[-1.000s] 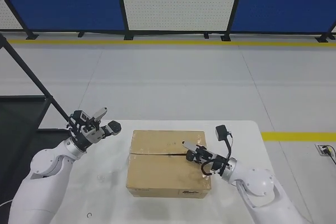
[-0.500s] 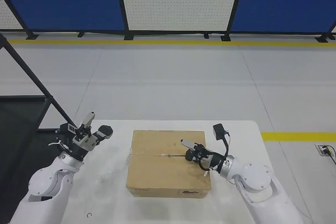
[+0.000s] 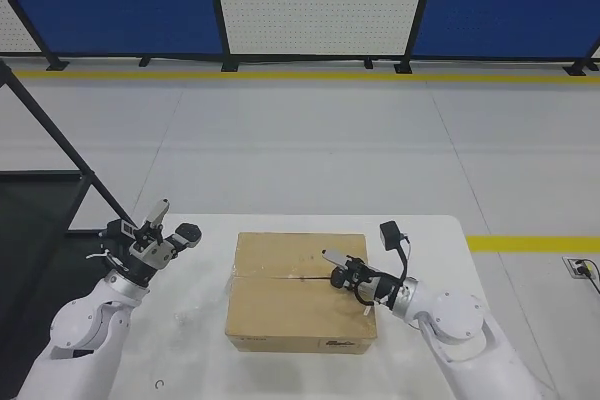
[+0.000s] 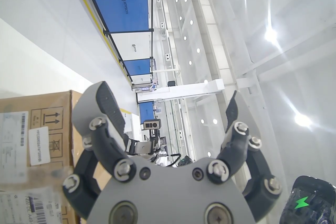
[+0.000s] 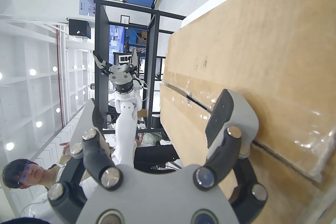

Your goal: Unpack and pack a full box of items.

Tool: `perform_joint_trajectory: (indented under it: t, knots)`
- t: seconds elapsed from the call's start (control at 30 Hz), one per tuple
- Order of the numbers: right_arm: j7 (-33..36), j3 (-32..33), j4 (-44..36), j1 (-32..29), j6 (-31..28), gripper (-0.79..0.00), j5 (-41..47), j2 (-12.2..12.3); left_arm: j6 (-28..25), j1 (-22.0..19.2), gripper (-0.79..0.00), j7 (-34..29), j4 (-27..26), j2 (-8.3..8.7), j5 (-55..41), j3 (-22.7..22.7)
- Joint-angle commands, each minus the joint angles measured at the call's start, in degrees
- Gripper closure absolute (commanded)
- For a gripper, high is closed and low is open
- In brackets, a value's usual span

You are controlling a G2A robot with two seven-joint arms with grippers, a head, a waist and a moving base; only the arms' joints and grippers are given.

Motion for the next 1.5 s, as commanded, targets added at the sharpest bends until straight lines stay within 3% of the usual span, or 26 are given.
perform_joint_trajectory:
  t: [0.0,0.13,0.23,0.53,0.8,1.2,1.47]
  knots:
    - [0.0,0.0,0.0,0.0,0.0,-0.785,0.0,0.0,-0.8,1.6,-0.785,2.3,-0.3,-0.19,-0.3,0.2]
    - [0.0,0.0,0.0,0.0,0.0,-0.785,0.0,0.0,-3.7,6.6,-0.785,8.9,-4.0,-0.59,1.6,0.4]
    - [-1.2,0.0,-0.7,-0.8,-0.2,-0.785,0.0,0.0,-5.7,12.6,-0.785,12.4,-8.6,-0.6,3.8,-0.6]
    - [-1.5,0.6,-1.4,-1.0,-0.4,-0.785,0.4,0.2,-2.6,24.7,-0.785,13.1,-16.4,-0.51,1.3,-4.0]
    - [-1.5,0.5,-2.0,-1.0,0.4,-0.785,0.2,0.3,5.6,24.7,-0.785,12.6,-14.0,-0.79,-0.2,-2.8]
    - [-2.0,0.9,-3.3,-2.0,0.7,-0.785,0.0,0.5,7.5,24.4,-0.785,14.2,-13.6,-1.02,0.0,-2.0]
    - [-1.9,1.4,-3.7,-2.6,1.1,-0.785,-0.1,0.7,10.5,21.4,-0.785,14.9,-10.1,-1.89,-2.5,0.7]
